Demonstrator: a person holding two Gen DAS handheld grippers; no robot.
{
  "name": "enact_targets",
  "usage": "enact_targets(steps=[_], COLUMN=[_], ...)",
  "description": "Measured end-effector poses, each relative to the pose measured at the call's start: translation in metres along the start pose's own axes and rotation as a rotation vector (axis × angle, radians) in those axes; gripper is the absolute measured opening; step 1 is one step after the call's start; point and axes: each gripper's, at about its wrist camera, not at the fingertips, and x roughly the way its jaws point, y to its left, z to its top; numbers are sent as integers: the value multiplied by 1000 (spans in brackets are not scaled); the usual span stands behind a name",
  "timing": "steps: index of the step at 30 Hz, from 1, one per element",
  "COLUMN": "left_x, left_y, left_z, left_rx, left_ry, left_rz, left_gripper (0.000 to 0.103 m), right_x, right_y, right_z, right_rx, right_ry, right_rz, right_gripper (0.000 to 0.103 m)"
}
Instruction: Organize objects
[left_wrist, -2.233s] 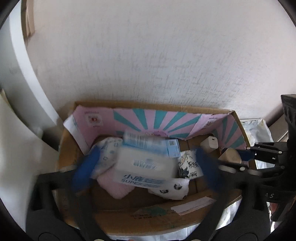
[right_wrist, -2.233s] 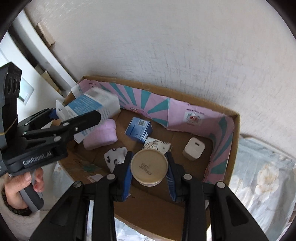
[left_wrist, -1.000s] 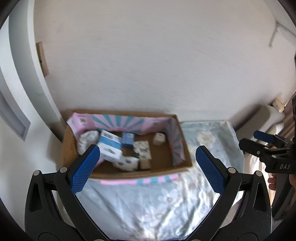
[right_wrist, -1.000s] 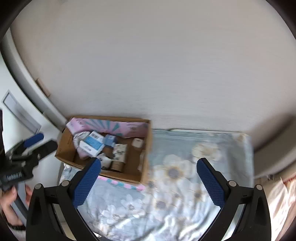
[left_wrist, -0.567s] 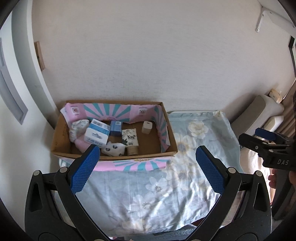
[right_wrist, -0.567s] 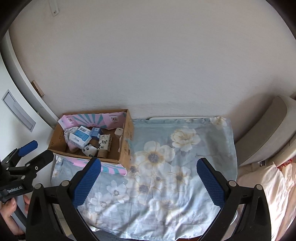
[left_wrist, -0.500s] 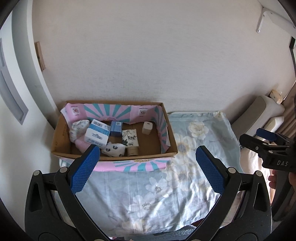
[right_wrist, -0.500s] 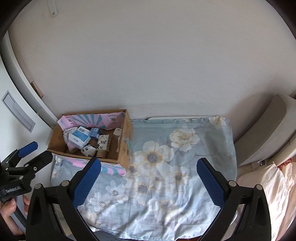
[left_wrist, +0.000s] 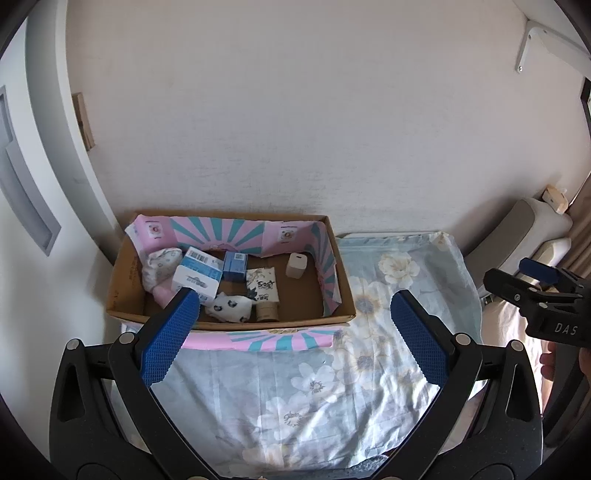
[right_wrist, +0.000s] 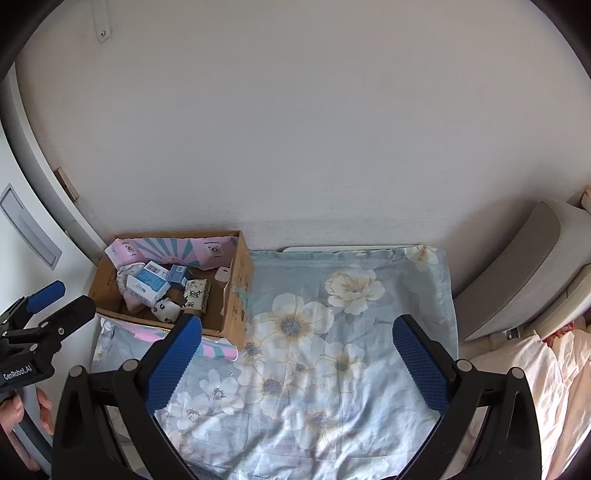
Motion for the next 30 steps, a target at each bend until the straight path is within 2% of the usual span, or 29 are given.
enact_targets(steps=[30], left_x=[-11], left_y=[3], left_z=[-5], left_rx=[-6], left_ry=[-12], left_rz=[22], left_gripper=[103], right_x=[-8], right_y=[3], right_z=[-1], right_rx=[17], right_ry=[-15], right_rz=[-2], right_gripper=[103])
